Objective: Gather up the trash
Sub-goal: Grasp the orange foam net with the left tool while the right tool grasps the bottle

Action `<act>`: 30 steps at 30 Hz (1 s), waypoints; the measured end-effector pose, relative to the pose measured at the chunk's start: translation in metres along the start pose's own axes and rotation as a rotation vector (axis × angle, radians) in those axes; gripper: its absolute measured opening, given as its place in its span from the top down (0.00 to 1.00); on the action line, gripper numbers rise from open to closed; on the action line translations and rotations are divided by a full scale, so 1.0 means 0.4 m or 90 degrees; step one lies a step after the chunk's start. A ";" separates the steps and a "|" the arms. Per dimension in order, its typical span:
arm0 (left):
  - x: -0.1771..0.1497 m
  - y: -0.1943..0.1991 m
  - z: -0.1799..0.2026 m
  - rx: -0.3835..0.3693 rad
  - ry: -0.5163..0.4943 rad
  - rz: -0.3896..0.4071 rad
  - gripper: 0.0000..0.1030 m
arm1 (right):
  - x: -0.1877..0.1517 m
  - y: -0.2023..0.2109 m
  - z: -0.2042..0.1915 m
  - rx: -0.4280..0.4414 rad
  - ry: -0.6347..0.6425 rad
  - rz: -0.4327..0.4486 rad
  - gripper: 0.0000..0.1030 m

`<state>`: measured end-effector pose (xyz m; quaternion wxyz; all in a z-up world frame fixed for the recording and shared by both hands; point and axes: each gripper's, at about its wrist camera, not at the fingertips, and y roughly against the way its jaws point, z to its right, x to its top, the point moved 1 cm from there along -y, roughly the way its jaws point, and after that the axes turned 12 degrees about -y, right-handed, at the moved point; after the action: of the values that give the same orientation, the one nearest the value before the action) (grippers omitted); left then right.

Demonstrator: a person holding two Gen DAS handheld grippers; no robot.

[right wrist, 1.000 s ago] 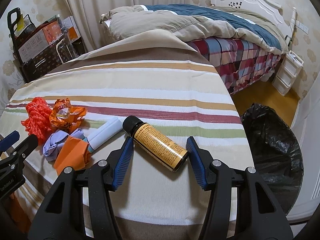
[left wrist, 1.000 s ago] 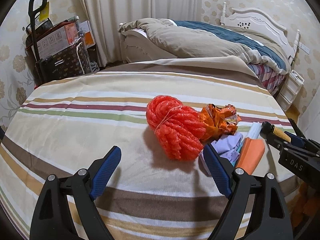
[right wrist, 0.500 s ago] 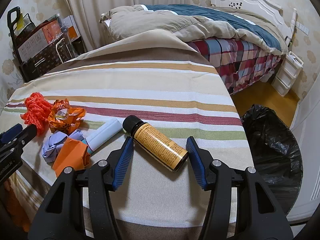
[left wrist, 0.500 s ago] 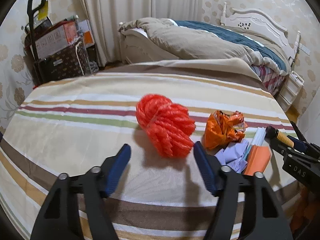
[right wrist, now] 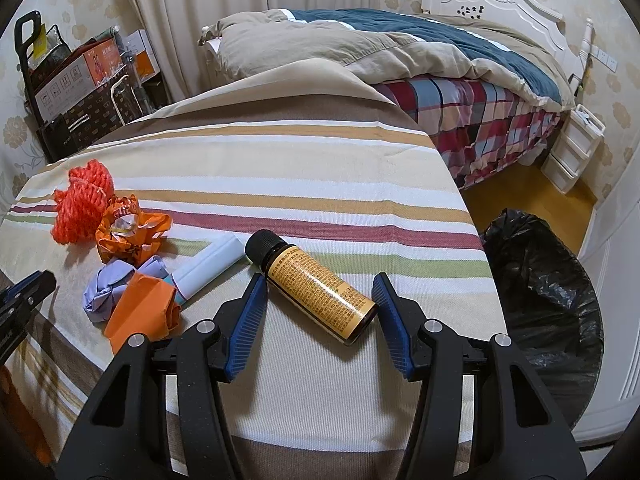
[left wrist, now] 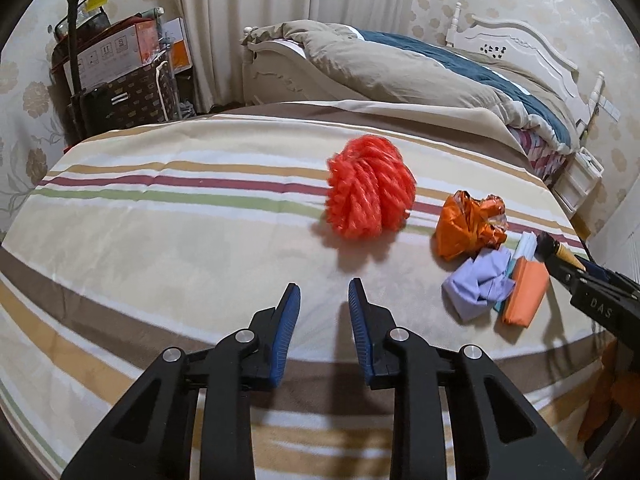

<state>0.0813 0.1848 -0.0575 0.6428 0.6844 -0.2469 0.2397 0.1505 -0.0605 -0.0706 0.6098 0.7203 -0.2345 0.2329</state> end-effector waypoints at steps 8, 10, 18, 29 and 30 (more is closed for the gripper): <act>0.033 0.017 0.015 0.014 -0.020 0.036 0.44 | 0.004 -0.003 0.005 -0.003 -0.006 0.001 0.48; 0.047 0.012 0.023 0.012 -0.026 0.037 0.41 | 0.009 -0.007 0.007 -0.005 -0.007 0.001 0.48; 0.099 -0.014 0.053 0.025 -0.044 0.044 0.26 | 0.021 -0.018 0.006 -0.010 -0.006 0.002 0.48; 0.140 -0.081 0.050 0.035 -0.049 0.021 0.22 | 0.031 -0.027 0.004 -0.009 -0.007 0.001 0.48; 0.137 -0.085 0.052 0.031 -0.049 0.016 0.22 | 0.031 -0.027 0.004 -0.009 -0.007 0.001 0.48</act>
<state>0.1452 0.1640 -0.0493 0.6132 0.7050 -0.2742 0.2275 0.1671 -0.0614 -0.0715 0.6133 0.7172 -0.2401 0.2279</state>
